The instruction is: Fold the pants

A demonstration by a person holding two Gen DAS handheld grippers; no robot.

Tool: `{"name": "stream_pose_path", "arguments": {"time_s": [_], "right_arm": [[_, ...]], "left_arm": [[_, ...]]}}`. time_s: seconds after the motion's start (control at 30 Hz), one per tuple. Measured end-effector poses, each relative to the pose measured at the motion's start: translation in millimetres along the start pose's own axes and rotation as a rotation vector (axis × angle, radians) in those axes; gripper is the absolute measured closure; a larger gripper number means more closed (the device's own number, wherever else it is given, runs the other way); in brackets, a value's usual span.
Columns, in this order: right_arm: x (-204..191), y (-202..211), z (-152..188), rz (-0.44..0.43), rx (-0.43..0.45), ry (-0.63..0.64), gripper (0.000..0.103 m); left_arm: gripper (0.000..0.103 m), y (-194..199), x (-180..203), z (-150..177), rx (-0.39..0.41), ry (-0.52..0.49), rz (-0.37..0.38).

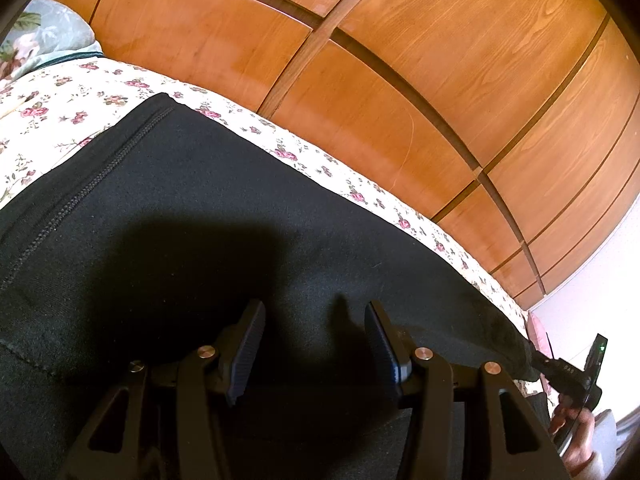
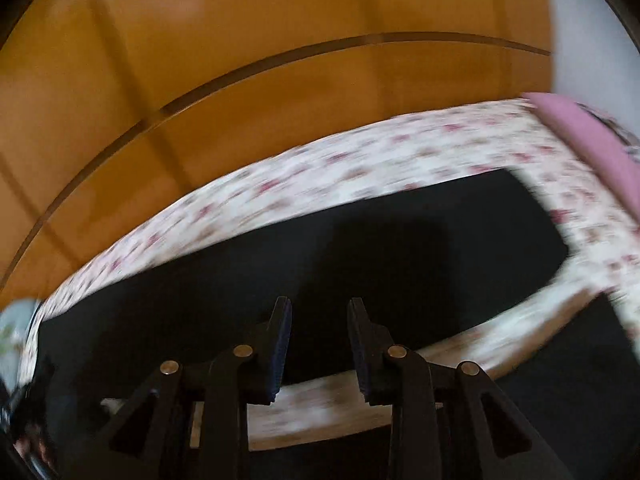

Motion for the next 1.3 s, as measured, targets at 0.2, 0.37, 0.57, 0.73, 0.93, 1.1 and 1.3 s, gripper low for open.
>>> {"name": "stream_pose_path", "arguments": {"time_s": [0.2, 0.37, 0.57, 0.73, 0.93, 1.1, 1.3], "right_arm": [[-78.6, -36.8, 27.4, 0.049, -0.006, 0.142, 0.074], [-76.8, -52.7, 33.3, 0.096, -0.025, 0.160, 0.073], [-82.1, -56.3, 36.4, 0.125, -0.016, 0.172, 0.072], [-82.0, -56.9, 36.6, 0.127, -0.010, 0.175, 0.072], [-80.0, -57.6, 36.8, 0.114, -0.001, 0.168, 0.071], [-80.0, -58.1, 36.9, 0.110, 0.003, 0.162, 0.071], [-80.3, -58.8, 36.4, 0.109, 0.006, 0.159, 0.071]], "left_arm": [[0.050, 1.4, 1.4, -1.8, -0.008, 0.005, -0.012], [0.046, 15.2, 14.3, -8.2, -0.014, -0.028, -0.034], [0.041, 38.4, -0.5, -51.2, 0.048, 0.009, -0.110], [0.040, 39.6, -33.3, -98.9, 0.060, 0.083, -0.240], [0.040, 14.7, -53.8, -138.6, 0.014, 0.104, -0.329], [0.040, -6.3, -62.2, -157.4, -0.020, 0.058, -0.391], [0.044, -23.2, -79.5, -164.2, -0.044, 0.077, -0.374]]}}
Point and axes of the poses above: each gripper's, at about its wrist camera, not at the fingertips, and y roughly against the way its jaws point, x to its right, z to its underside, the point moved 1 cm from there along -y, roughly the way its jaws point, and after that the axes turned 14 degrees about -x, right-handed, at the moved point
